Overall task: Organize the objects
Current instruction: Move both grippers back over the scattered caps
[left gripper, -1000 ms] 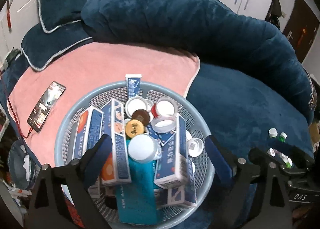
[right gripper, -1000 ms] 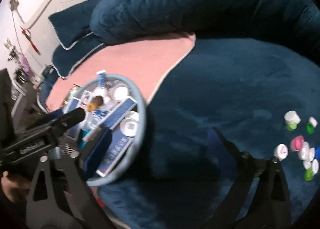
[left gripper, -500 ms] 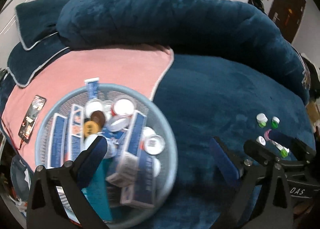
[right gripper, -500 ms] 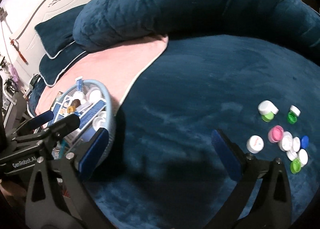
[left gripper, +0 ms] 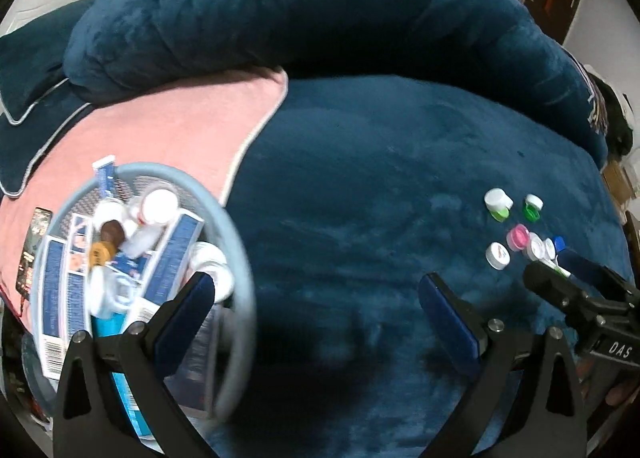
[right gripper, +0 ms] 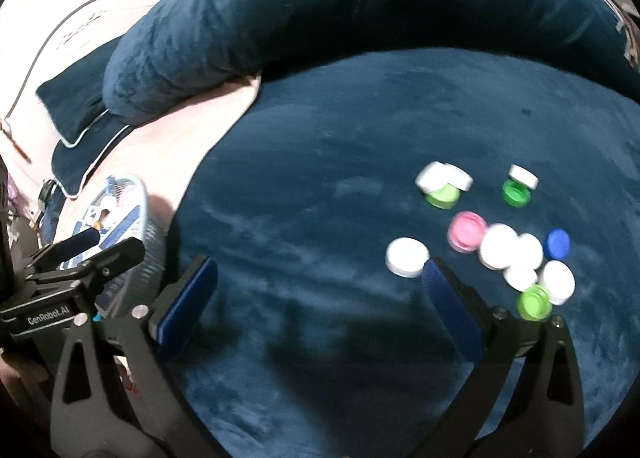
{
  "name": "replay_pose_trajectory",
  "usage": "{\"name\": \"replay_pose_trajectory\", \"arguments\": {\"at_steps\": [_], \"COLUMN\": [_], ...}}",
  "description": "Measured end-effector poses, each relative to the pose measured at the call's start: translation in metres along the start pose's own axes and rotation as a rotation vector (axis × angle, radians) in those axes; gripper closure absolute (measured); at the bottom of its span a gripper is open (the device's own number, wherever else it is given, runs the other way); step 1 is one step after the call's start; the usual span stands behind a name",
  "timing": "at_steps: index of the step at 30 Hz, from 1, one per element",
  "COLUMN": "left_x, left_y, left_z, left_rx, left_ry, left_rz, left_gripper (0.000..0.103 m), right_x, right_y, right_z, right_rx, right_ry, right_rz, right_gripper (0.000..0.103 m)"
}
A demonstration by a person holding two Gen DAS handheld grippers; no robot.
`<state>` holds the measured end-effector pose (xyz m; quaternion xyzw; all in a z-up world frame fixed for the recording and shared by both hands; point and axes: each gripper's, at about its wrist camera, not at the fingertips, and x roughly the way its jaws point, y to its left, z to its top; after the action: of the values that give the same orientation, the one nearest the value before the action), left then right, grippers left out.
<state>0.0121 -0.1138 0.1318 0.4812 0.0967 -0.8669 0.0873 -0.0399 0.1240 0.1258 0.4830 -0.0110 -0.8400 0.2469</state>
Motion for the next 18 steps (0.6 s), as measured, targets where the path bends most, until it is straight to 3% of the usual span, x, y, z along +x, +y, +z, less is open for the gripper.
{"name": "replay_pose_trajectory", "arguments": {"at_steps": [18], "left_x": [0.065], "left_y": [-0.11], "left_z": [-0.008], "left_rx": [0.178], "left_ry": [0.136], "left_rz": [-0.078], "left_gripper": [0.001], "right_x": [-0.019], "right_y": [-0.158], "right_z": [-0.038], "right_rx": [0.317], "right_ry": [0.01], "right_rz": [-0.137], "right_gripper": [0.0]}}
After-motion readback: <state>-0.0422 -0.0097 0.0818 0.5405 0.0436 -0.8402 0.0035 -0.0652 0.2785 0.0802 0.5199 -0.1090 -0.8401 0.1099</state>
